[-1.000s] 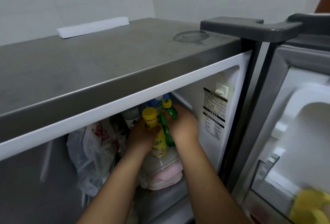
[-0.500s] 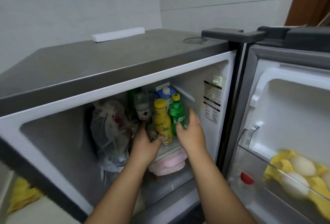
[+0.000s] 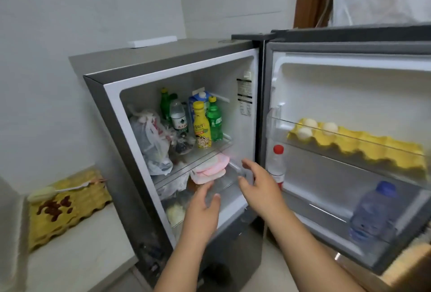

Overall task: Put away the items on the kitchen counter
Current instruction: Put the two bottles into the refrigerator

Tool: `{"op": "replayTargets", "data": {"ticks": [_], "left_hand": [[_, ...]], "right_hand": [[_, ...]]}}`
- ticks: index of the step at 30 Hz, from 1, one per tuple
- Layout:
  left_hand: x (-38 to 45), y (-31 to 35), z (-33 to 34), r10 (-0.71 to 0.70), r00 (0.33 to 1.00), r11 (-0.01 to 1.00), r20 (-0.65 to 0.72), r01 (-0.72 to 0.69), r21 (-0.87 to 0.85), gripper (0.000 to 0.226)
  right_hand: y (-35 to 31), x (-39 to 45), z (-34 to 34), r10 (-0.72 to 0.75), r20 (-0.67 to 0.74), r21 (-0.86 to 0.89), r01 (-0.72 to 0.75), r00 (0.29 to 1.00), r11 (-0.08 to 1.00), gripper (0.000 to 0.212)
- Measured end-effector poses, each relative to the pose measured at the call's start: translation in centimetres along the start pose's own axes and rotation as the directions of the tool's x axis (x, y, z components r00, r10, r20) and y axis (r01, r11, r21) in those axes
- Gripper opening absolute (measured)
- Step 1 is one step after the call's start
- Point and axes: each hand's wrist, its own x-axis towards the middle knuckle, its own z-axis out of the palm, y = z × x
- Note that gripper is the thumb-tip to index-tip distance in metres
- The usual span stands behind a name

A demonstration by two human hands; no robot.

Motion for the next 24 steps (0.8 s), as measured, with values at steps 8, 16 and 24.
{"op": "replayTargets", "data": {"ticks": [8,16,24], "left_hand": [[-6.8,2.7,4.5,0.012,0.981,1.0,0.193,-0.008,-0.02,0.027],[-7.0,8.0,16.8,0.019,0.921,1.0,0.39,-0.012,-0.02,0.022],[-7.2,16.6,33.2,0.143,0.778,0.986,0.612,-0.056,-0.159,0.03]], "right_hand": [[4.8,-6.5,-12.6,0.154,-0.395,0.026,-0.157,0.906,0.987,0.009],[11.4,-8.1,-23.5,0.211,-0.529,0.107,-0.181,0.822,0.978,0.014],[20.0,-6.8,-33.9,0.282,-0.627,0.227,-0.176,0.726,0.958,0.015]]}}
